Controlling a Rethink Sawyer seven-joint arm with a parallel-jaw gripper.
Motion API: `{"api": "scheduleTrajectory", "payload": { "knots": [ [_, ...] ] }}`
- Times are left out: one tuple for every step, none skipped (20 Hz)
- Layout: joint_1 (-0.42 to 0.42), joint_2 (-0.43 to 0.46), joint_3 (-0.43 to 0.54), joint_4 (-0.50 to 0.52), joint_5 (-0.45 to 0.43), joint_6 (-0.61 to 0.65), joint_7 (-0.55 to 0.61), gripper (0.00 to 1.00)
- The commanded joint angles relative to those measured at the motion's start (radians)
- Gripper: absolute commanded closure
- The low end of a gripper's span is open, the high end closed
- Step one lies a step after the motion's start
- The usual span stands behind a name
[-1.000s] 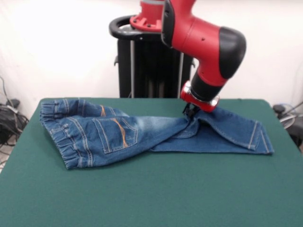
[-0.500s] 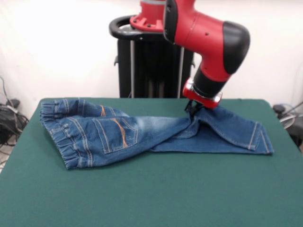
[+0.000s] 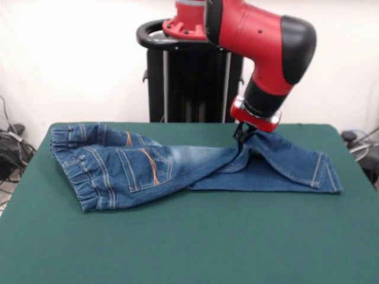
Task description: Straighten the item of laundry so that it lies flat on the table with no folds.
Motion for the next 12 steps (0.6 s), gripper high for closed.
{"api": "scheduleTrajectory", "payload": {
  "knots": [
    [-0.016, -0.028, 0.057, -0.059, -0.002, 0.101, 0.176, 1.00],
    [-0.014, -0.030, 0.053, -0.067, 0.000, 0.109, 0.180, 1.00],
    [-0.013, -0.032, 0.049, -0.075, 0.001, 0.118, 0.185, 1.00],
    [-0.013, -0.034, 0.046, -0.082, 0.003, 0.123, 0.189, 1.00],
    [-0.013, -0.037, 0.044, -0.089, 0.005, 0.128, 0.193, 1.00],
    [-0.012, -0.040, 0.037, -0.100, 0.005, 0.138, 0.196, 1.00],
    [-0.011, -0.043, 0.030, -0.110, 0.004, 0.149, 0.199, 1.00],
    [-0.013, -0.049, 0.025, -0.118, 0.003, 0.160, 0.199, 1.00],
    [-0.014, -0.052, 0.020, -0.127, 0.001, 0.170, 0.199, 1.00],
    [-0.016, -0.058, 0.015, -0.138, -0.002, 0.186, 0.198, 1.00],
    [-0.017, -0.061, 0.014, -0.141, -0.003, 0.191, 0.198, 1.00],
    [-0.017, -0.064, 0.009, -0.146, -0.007, 0.203, 0.196, 1.00]
  ]
}}
